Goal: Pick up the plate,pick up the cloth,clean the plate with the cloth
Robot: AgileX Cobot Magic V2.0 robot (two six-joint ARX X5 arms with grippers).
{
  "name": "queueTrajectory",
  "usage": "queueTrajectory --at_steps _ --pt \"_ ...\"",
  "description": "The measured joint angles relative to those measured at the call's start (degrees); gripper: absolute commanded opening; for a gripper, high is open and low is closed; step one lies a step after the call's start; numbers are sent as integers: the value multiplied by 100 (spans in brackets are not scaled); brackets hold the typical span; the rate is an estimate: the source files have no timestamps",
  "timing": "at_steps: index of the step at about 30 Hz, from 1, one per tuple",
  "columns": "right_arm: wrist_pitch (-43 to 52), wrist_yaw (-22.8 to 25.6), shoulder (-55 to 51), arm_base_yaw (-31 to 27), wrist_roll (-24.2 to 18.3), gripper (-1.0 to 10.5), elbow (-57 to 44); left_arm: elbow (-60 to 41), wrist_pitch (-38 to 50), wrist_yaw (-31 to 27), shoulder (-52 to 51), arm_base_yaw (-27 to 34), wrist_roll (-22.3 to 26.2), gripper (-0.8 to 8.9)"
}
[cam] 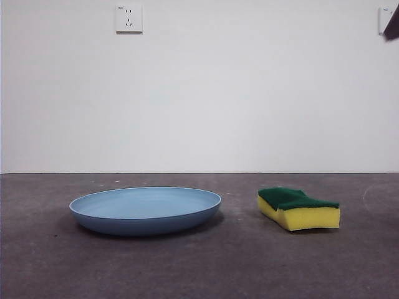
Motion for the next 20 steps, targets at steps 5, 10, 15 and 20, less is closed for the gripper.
queueTrajectory --at_steps 5,10,15,20 --pt "525 -1244 -710 -1202 -459 0 -549 0 0 0 0 0 0 -3" --pt "1279 -1808 -1351 -2404 -533 0 -1327 0 0 0 0 0 0 -3" --pt "1698 -2020 -1954 -3058 -356 0 -2055 0 0 0 0 0 0 -3" --pt "1681 -2017 -2481 -3281 -74 0 -2734 0 0 0 0 0 0 -3"
